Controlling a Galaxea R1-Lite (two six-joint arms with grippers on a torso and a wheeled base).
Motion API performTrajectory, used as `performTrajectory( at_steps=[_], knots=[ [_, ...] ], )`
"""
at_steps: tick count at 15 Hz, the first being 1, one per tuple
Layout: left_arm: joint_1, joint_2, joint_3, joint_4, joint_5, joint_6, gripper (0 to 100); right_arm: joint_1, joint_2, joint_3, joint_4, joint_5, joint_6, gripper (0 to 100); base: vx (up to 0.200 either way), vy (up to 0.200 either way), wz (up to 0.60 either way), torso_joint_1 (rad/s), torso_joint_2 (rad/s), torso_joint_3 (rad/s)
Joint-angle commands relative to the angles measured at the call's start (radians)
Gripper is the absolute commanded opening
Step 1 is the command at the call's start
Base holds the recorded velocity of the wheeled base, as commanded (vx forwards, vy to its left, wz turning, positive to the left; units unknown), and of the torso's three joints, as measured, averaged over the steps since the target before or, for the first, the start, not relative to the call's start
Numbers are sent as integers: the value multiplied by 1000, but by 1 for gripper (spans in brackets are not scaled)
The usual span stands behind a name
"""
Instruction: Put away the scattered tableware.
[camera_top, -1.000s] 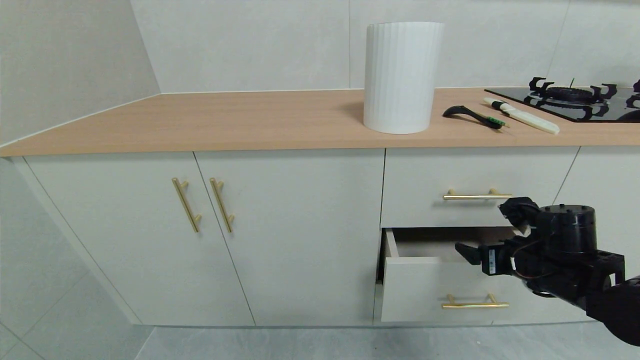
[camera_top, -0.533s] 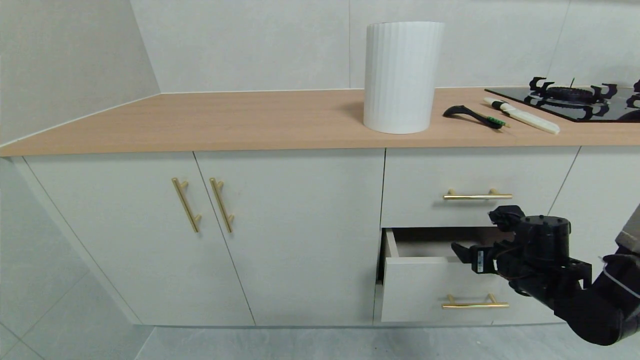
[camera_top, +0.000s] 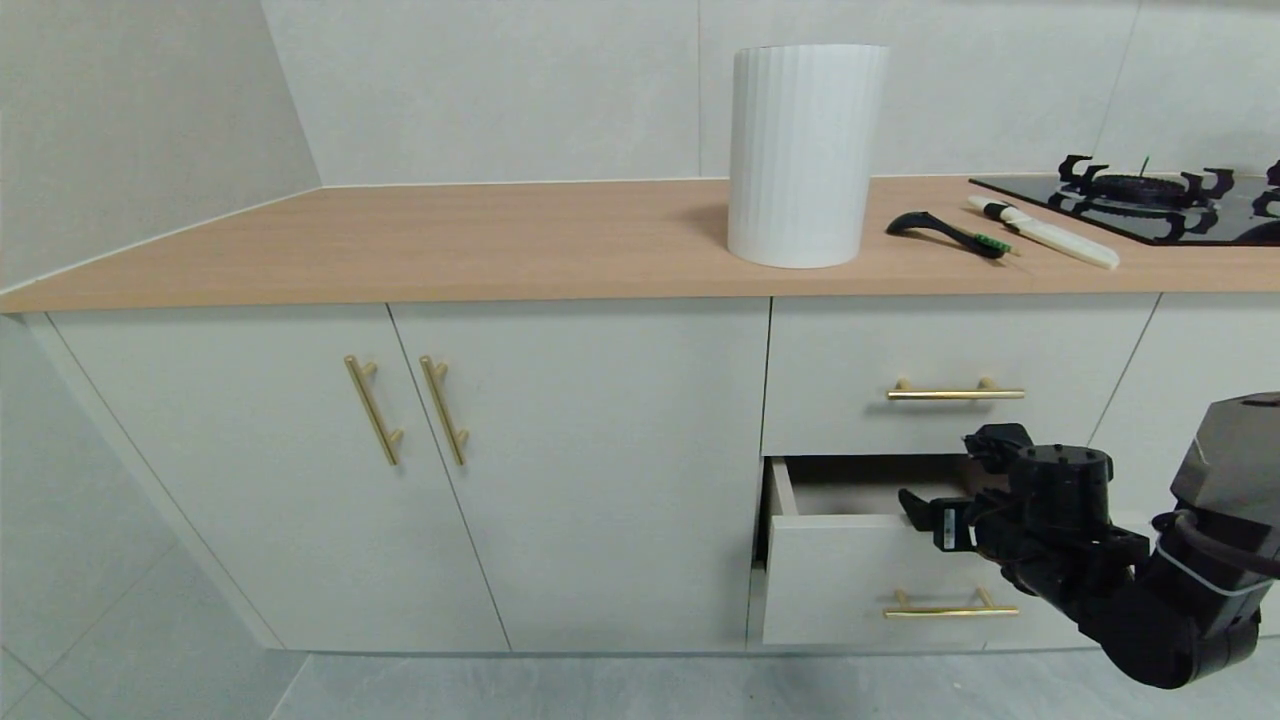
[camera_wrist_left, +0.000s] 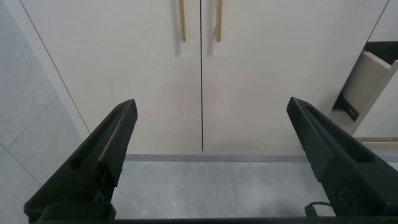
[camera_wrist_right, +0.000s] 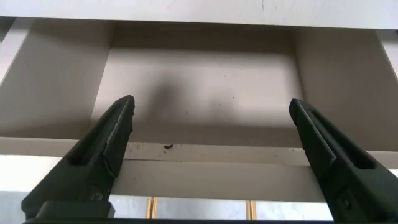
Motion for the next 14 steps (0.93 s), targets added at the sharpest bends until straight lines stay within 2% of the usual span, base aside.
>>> performTrajectory(
  at_steps=[1, 9, 14],
  knots=[
    [0, 2, 0, 0, 1, 0, 100, 0, 6, 4, 9, 2, 0, 100, 0, 0, 0, 0, 0, 0],
    [0, 2, 0, 0, 1, 0, 100, 0, -14, 19, 29, 5, 0, 100, 0, 0, 0, 0, 0, 0],
    [0, 2, 0, 0, 1, 0, 100, 0, -100, 18, 190, 20, 1, 100, 0, 0, 0, 0, 0, 0]
  ],
)
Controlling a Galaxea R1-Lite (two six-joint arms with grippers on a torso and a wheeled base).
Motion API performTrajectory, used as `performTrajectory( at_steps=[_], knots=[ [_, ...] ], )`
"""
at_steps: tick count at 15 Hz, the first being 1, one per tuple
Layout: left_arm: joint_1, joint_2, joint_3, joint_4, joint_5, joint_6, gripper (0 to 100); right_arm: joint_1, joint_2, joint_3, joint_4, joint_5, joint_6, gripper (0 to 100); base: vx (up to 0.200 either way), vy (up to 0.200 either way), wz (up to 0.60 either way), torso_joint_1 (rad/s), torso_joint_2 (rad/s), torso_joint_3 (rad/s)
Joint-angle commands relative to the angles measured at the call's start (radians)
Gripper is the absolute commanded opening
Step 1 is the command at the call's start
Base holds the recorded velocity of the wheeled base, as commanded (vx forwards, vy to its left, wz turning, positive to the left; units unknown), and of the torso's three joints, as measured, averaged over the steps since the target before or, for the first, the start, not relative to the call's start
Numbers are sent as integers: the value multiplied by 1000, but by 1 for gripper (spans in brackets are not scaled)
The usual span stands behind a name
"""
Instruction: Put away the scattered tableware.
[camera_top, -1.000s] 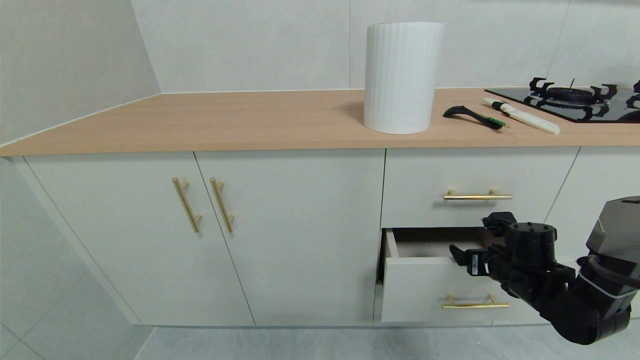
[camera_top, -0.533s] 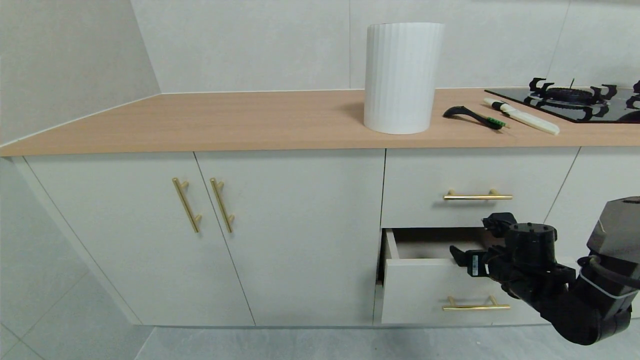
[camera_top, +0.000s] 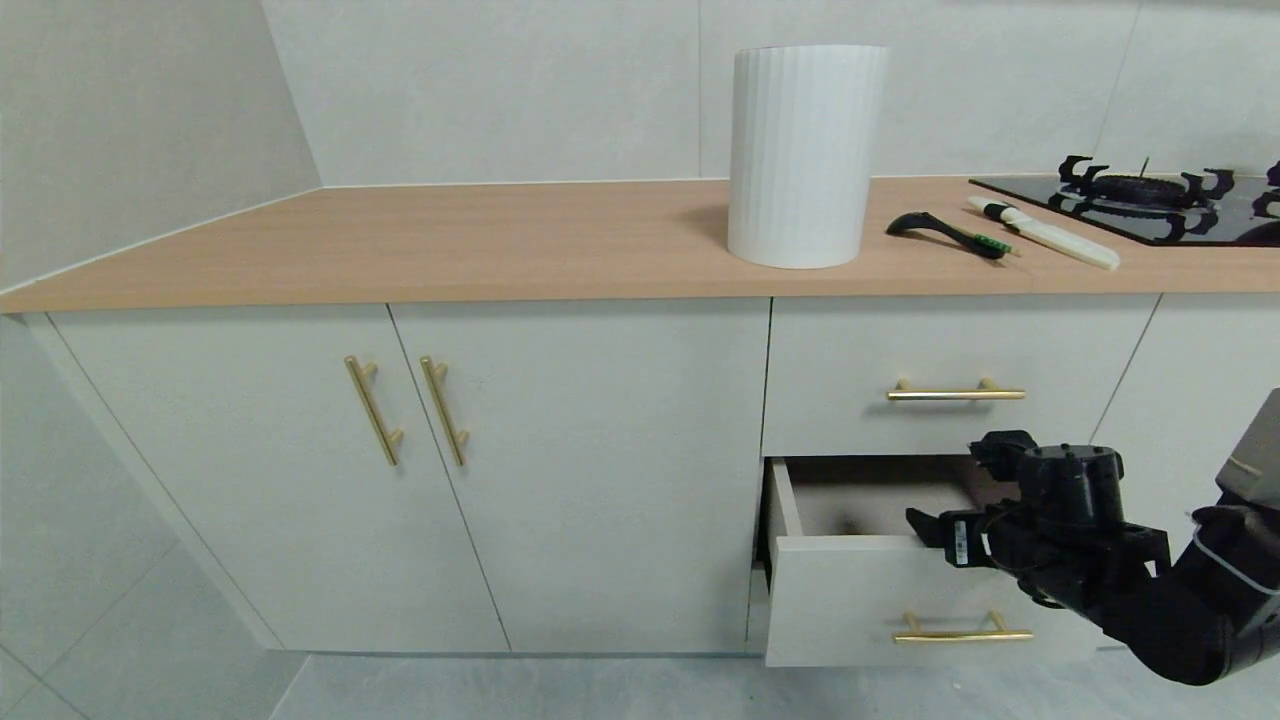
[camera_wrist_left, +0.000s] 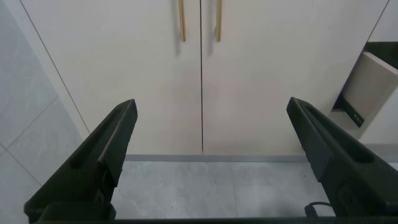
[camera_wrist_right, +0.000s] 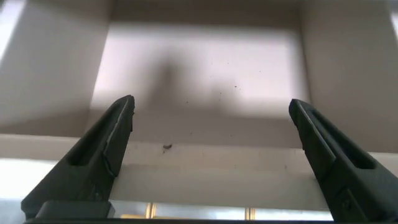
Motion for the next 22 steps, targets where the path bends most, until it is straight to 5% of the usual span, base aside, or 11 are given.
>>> performTrajectory(
  at_steps=[1, 9, 22],
  knots=[
    [0, 2, 0, 0, 0, 0, 100, 1, -41, 0, 20, 5, -3, 100, 0, 0, 0, 0, 0, 0],
    [0, 2, 0, 0, 0, 0, 100, 35, -154, -17, 270, 5, -3, 100, 0, 0, 0, 0, 0, 0],
    [0, 2, 0, 0, 0, 0, 100, 161, -392, -100, 889, 12, -10, 100, 0, 0, 0, 0, 0, 0]
  ],
)
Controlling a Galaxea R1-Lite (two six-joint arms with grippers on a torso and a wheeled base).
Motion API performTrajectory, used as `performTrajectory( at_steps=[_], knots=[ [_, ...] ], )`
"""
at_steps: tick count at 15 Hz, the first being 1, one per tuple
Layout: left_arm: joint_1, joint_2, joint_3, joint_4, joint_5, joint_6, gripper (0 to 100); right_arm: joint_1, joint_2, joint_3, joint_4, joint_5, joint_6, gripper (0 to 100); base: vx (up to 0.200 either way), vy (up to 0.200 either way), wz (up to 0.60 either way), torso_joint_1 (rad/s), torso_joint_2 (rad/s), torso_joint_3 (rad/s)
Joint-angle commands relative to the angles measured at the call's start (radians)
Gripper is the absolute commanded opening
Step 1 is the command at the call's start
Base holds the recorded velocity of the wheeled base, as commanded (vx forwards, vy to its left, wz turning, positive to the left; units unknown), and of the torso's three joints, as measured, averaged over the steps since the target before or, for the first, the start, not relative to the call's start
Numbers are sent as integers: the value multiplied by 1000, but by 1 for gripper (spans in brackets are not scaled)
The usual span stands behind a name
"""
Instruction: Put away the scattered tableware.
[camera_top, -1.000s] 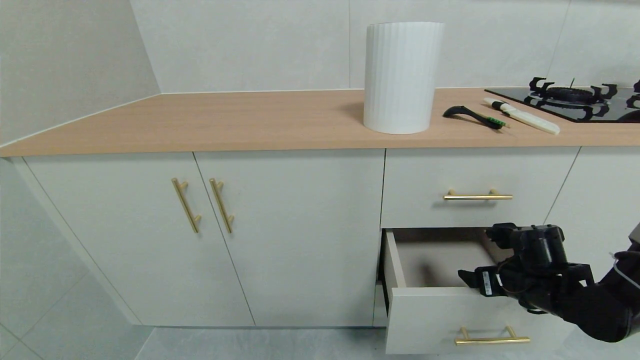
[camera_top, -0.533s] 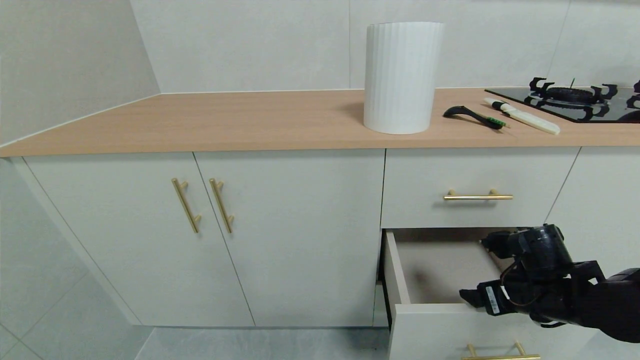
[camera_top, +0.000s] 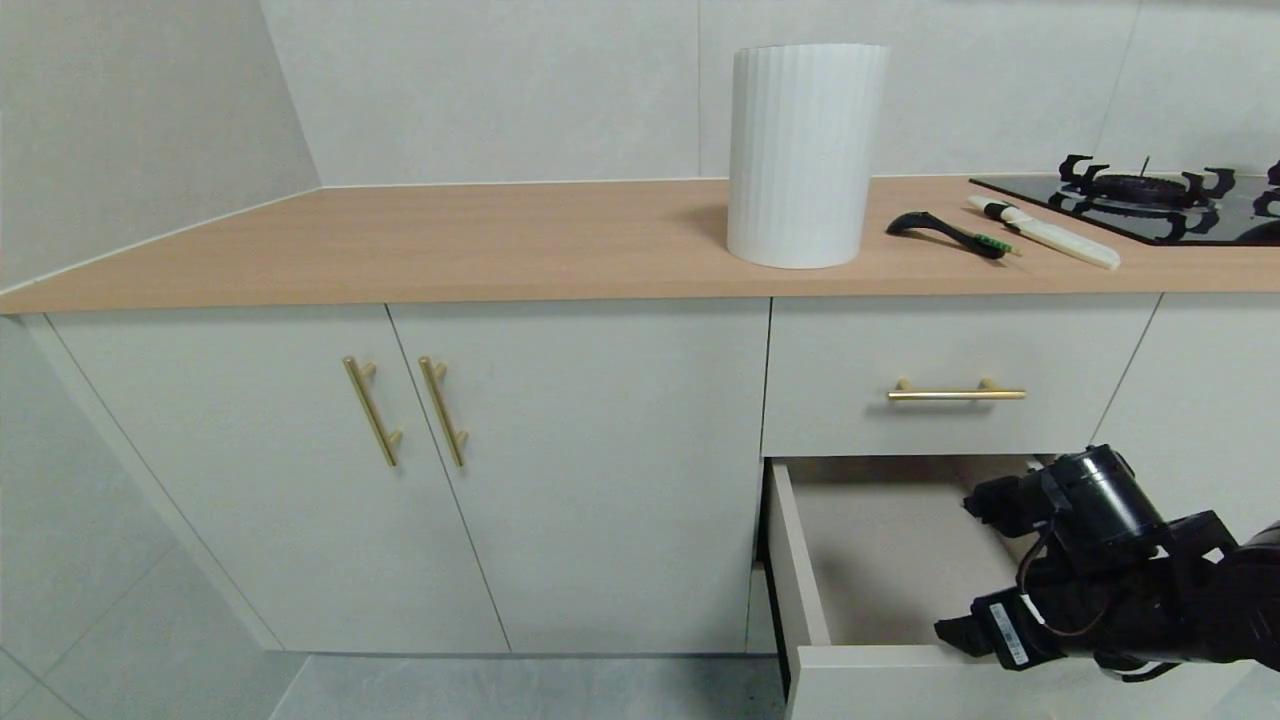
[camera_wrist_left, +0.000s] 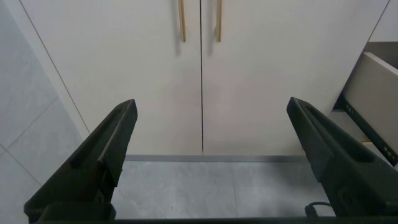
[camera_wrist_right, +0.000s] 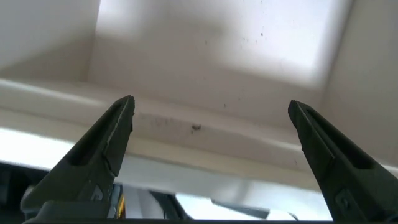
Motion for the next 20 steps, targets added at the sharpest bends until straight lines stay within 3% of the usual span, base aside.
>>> performTrajectory(
  at_steps=[1, 14, 18, 20],
  knots=[
    [0, 2, 0, 0, 0, 0, 100, 6, -40, -11, 35, 0, -5, 100, 0, 0, 0, 0, 0, 0],
    [0, 2, 0, 0, 0, 0, 100, 73, -117, -77, 525, -9, -124, 100, 0, 0, 0, 0, 0, 0],
    [0, 2, 0, 0, 0, 0, 100, 84, -117, -108, 540, -9, -113, 100, 0, 0, 0, 0, 0, 0],
    [0, 2, 0, 0, 0, 0, 100, 82, -118, -154, 537, -8, -24, 100, 0, 0, 0, 0, 0, 0]
  ],
)
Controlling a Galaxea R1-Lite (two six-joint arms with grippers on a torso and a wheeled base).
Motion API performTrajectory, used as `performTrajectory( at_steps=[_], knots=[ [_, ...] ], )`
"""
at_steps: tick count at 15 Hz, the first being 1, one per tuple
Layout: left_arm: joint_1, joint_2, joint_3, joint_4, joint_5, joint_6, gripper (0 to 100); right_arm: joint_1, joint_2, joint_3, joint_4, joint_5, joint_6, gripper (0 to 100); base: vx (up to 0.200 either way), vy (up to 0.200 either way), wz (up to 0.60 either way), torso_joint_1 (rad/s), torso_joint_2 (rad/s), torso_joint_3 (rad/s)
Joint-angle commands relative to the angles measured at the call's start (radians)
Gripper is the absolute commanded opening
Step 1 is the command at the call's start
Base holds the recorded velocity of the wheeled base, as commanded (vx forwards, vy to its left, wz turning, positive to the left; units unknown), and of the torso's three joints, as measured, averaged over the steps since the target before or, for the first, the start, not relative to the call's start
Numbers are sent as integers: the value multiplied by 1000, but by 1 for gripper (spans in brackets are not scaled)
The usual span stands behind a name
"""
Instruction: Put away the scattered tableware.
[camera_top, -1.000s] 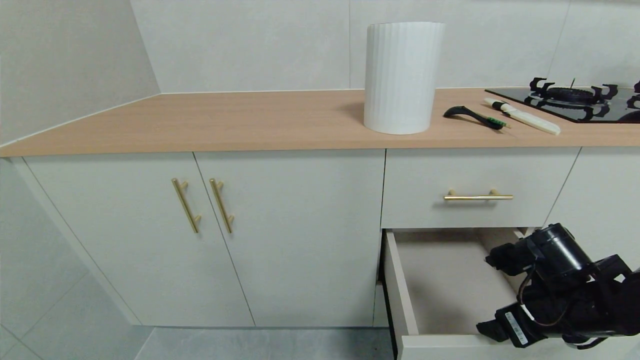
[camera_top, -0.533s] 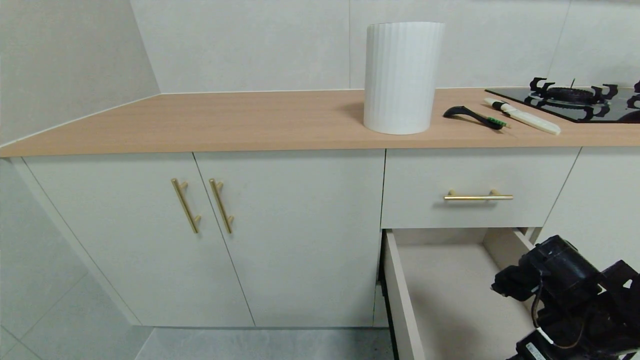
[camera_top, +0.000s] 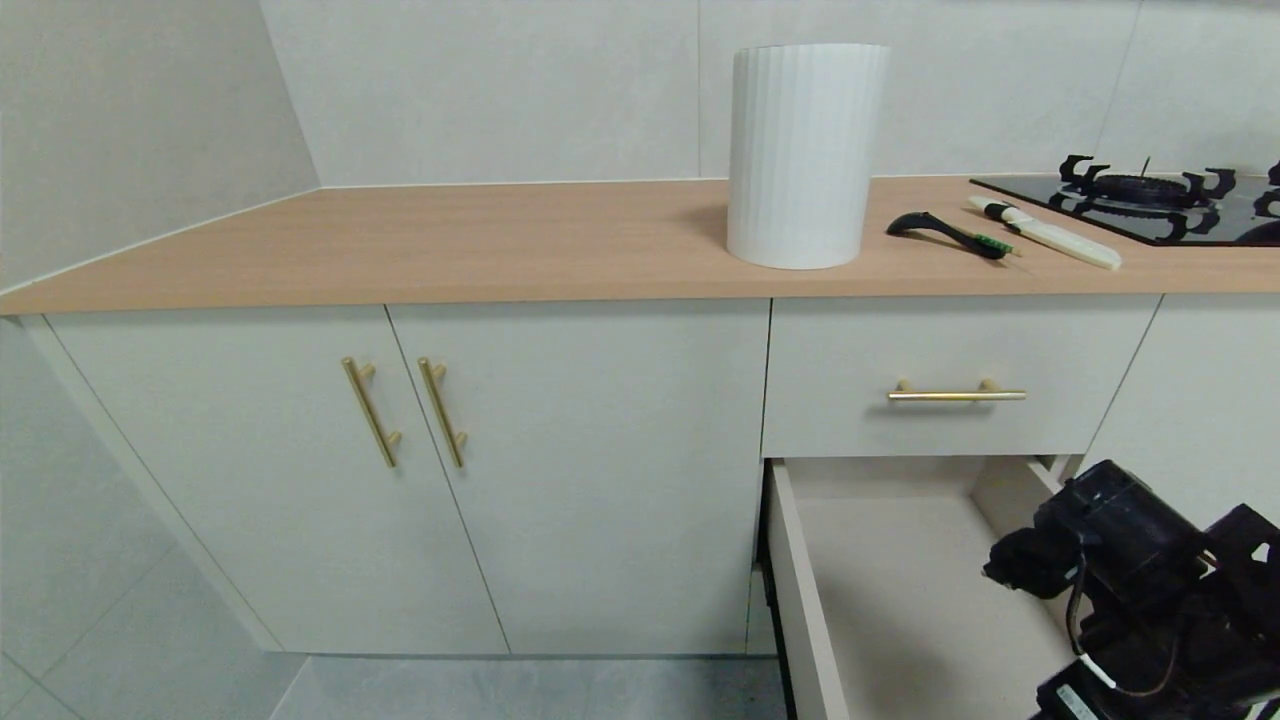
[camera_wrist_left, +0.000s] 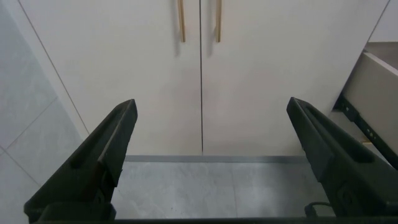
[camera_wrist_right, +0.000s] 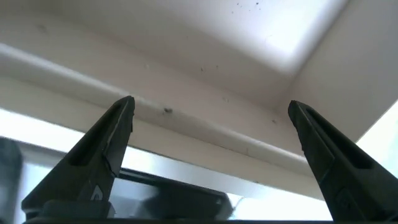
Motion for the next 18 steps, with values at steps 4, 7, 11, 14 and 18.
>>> performTrajectory(
  at_steps=[4, 7, 11, 14, 18],
  knots=[
    [0, 2, 0, 0, 0, 0, 100, -14, -26, -92, -161, 2, 223, 100, 0, 0, 0, 0, 0, 0],
    [0, 2, 0, 0, 0, 0, 100, -48, -62, -49, -277, -1, 217, 100, 0, 0, 0, 0, 0, 0],
    [0, 2, 0, 0, 0, 0, 100, -59, -82, -54, -283, -22, 208, 100, 0, 0, 0, 0, 0, 0],
    [0, 2, 0, 0, 0, 0, 100, -59, -100, -52, -300, -32, 208, 100, 0, 0, 0, 0, 0, 0],
    [0, 2, 0, 0, 0, 0, 100, -59, -126, -46, -300, -32, 177, 100, 0, 0, 0, 12, -48, -37]
  ],
)
